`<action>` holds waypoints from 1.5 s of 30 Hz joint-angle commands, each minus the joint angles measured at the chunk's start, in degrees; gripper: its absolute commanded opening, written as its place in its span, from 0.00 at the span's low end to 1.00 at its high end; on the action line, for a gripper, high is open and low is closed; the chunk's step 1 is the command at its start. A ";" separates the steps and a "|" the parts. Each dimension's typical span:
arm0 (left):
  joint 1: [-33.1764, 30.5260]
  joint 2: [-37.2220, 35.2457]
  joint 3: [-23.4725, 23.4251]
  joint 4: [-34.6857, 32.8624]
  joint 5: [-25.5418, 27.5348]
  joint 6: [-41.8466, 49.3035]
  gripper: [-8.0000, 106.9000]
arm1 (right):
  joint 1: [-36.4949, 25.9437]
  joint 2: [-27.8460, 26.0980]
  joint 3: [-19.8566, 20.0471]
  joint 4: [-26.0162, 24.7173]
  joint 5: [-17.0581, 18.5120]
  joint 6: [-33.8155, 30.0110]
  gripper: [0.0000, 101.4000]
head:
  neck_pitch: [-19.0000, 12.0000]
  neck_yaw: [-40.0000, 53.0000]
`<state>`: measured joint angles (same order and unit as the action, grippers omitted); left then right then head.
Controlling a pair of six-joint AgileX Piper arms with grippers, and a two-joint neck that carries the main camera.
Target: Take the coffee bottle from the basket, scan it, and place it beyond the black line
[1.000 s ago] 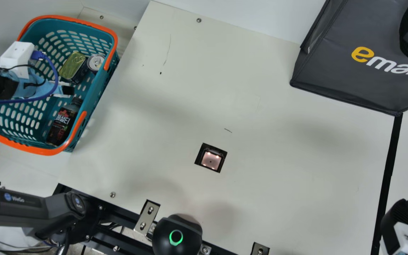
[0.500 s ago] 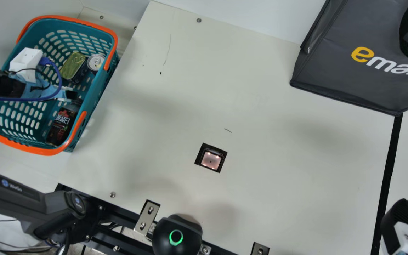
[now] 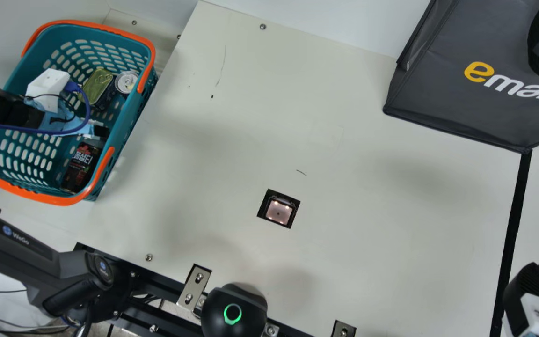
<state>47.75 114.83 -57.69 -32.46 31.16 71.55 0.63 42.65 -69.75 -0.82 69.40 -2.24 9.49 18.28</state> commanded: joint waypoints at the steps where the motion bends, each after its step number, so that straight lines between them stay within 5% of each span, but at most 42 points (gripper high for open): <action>1: -0.25 0.21 0.19 -0.10 -0.16 0.00 0.85 | 0.00 0.00 0.00 0.00 0.00 0.00 0.90 | -1.57 0.14; 22: -2.44 2.98 2.98 -2.70 -4.79 1.95 0.85 | 0.00 0.00 0.00 0.00 0.10 0.00 0.90 | -1.57 0.14; 45: -4.54 7.22 -2.30 3.16 -3.45 -3.26 0.85 | 0.00 0.00 0.00 0.00 0.10 0.00 0.90 | -1.57 0.14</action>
<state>43.32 121.98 -59.95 -29.62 27.63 68.65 0.63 42.65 -69.75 -0.82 69.50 -2.24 9.49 18.28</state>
